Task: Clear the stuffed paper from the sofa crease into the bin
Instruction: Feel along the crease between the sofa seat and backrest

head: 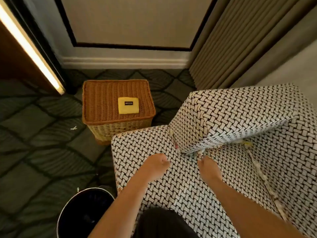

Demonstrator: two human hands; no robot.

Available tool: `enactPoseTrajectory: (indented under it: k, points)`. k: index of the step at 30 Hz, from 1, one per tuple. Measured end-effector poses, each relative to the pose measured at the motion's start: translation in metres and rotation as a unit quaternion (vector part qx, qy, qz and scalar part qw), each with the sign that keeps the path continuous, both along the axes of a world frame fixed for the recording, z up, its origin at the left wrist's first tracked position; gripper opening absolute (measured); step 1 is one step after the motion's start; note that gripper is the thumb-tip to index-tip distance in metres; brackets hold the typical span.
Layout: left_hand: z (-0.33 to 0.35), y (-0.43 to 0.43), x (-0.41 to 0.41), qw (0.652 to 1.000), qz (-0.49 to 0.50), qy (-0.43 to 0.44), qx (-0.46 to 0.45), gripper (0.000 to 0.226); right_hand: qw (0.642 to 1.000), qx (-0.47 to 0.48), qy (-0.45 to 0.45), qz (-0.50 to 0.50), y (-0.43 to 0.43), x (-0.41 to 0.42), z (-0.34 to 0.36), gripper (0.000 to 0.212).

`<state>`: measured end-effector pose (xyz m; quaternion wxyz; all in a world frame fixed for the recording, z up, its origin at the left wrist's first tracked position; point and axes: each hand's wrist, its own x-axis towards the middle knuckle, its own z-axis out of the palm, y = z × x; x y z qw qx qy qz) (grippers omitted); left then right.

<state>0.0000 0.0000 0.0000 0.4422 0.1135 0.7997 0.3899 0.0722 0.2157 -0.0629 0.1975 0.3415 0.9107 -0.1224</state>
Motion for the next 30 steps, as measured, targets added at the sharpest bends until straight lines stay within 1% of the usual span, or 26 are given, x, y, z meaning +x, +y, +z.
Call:
enactPoseTrajectory:
  k: [2, 4, 6, 8, 10, 11, 13, 15, 17, 18, 20, 21, 23, 25, 27, 28, 30]
  points:
    - [-0.026, 0.014, 0.005, 1.000, 0.009, -0.013, -0.008, 0.027, 0.999, 0.030, 0.012, 0.013, 0.005, 0.001, -0.021, 0.025]
    - [-0.048, 0.029, 0.012, 0.999, 0.019, -0.027, -0.012, 0.027, 0.995, 0.071, 0.031, 0.059, 0.012, 0.006, -0.039, 0.025]
    - [-0.066, 0.047, 0.022, 0.999, 0.028, -0.029, -0.004, 0.025, 0.984, 0.115, 0.074, 0.118, 0.022, 0.014, -0.058, 0.026]
    - [-0.082, 0.064, 0.026, 0.999, 0.048, 0.006, 0.004, 0.024, 0.967, 0.134, 0.145, 0.160, 0.033, 0.017, -0.075, 0.033]
    - [-0.096, 0.083, 0.032, 0.996, 0.061, 0.065, -0.003, 0.026, 0.942, 0.170, 0.211, 0.196, 0.041, 0.025, -0.092, 0.037]
    - [-0.099, 0.088, 0.033, 0.993, 0.063, 0.096, -0.010, 0.025, 0.935, 0.173, 0.238, 0.197, 0.041, 0.025, -0.096, 0.037]
    - [-0.104, 0.098, 0.035, 0.985, 0.078, 0.153, -0.024, 0.019, 0.926, 0.162, 0.286, 0.186, 0.042, 0.024, -0.099, 0.038]
    - [-0.107, 0.107, 0.043, 0.970, 0.131, 0.200, -0.030, 0.014, 0.914, 0.146, 0.327, 0.190, 0.043, 0.028, -0.100, 0.037]
    - [-0.113, 0.112, 0.045, 0.957, 0.161, 0.238, -0.047, 0.015, 0.915, 0.113, 0.341, 0.184, 0.043, 0.024, -0.103, 0.033]
    - [-0.113, 0.116, 0.053, 0.946, 0.164, 0.271, -0.074, 0.016, 0.913, 0.100, 0.348, 0.188, 0.044, 0.028, -0.102, 0.031]
    - [-0.115, 0.124, 0.064, 0.934, 0.137, 0.305, -0.128, 0.022, 0.914, 0.087, 0.347, 0.193, 0.046, 0.032, -0.102, 0.025]
    - [-0.111, 0.130, 0.072, 0.930, 0.119, 0.313, -0.152, 0.027, 0.915, 0.075, 0.348, 0.191, 0.049, 0.034, -0.101, 0.022]
    - [-0.104, 0.138, 0.083, 0.935, 0.105, 0.291, -0.176, 0.037, 0.922, 0.042, 0.334, 0.190, 0.051, 0.035, -0.098, 0.017]
    - [-0.090, 0.142, 0.096, 0.942, 0.129, 0.243, -0.190, 0.041, 0.924, 0.009, 0.327, 0.199, 0.055, 0.038, -0.094, 0.015]
    - [-0.080, 0.145, 0.103, 0.939, 0.161, 0.218, -0.211, 0.042, 0.924, -0.020, 0.332, 0.189, 0.056, 0.038, -0.092, 0.014]
    - [-0.075, 0.148, 0.105, 0.931, 0.175, 0.227, -0.224, 0.043, 0.922, -0.029, 0.338, 0.187, 0.057, 0.039, -0.090, 0.013]
    - [-0.066, 0.152, 0.104, 0.911, 0.195, 0.272, -0.240, 0.043, 0.919, -0.039, 0.346, 0.184, 0.055, 0.040, -0.088, 0.015]
